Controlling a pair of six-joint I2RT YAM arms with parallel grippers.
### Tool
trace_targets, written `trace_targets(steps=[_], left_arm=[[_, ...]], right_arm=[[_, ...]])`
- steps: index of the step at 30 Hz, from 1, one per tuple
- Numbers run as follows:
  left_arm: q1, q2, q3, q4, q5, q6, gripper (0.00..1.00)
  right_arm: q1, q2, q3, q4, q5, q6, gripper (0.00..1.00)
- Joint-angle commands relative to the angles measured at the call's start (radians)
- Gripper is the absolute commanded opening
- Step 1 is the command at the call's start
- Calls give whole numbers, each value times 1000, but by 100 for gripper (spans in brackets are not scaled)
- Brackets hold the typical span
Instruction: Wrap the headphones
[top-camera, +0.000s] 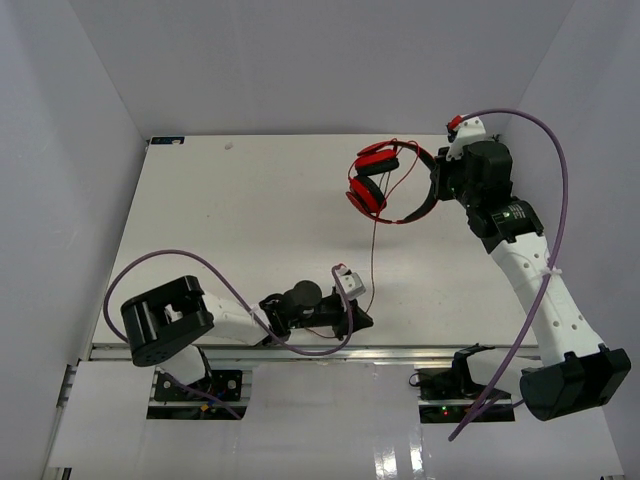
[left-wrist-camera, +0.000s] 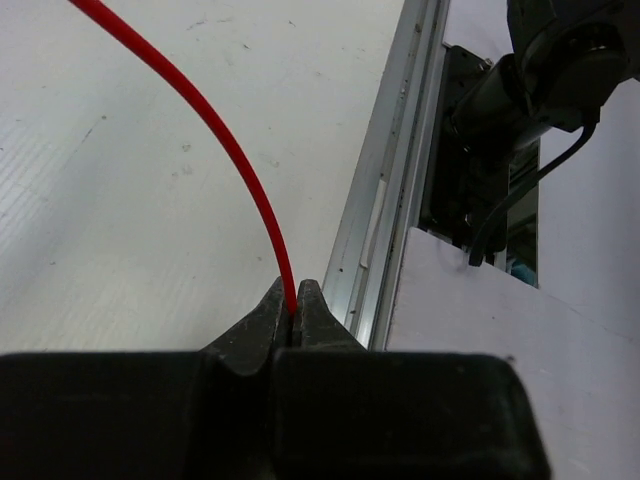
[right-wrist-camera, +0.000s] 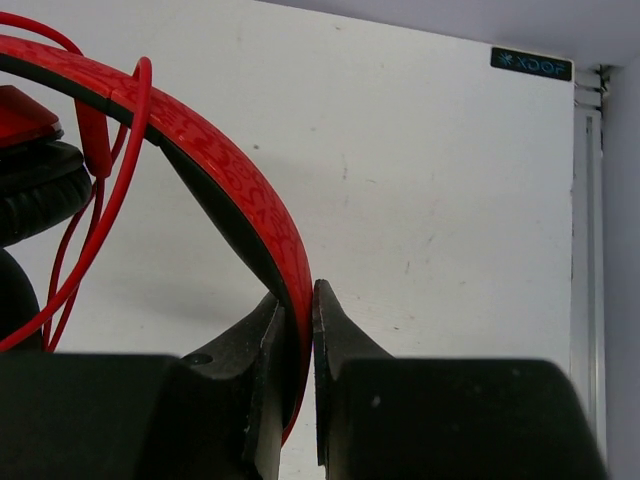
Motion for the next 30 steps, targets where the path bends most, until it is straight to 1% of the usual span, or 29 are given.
trace_targets(steps=[1, 4, 7, 10, 12, 16, 19, 26, 30], left_arm=[[-43, -90, 90, -219, -50, 58, 0], [-64, -141, 146, -350, -74, 103, 0], [-69, -197, 192, -484, -90, 138, 0], [-69, -246, 262, -604, -128, 208, 0], [-69, -275, 298, -675, -171, 254, 0], [-68, -303, 374, -800, -236, 363, 2], [-67, -294, 443, -884, -303, 430, 2], [-19, -279, 524, -913, -336, 520, 0], [44, -266, 572, -921, -313, 550, 0]], right_arm=[[-6, -14, -87, 209, 199, 2, 8], [-6, -12, -157, 271, 244, -62, 8], [-3, -13, -212, 317, 243, -124, 8], [-1, -24, -271, 346, 166, -244, 8], [-1, -58, -340, 356, 77, -357, 8], [3, -95, -402, 315, -122, -465, 8], [5, -106, -425, 280, -195, -511, 8], [8, -150, -473, 207, -394, -553, 8], [15, -172, -507, 177, -440, -563, 8]])
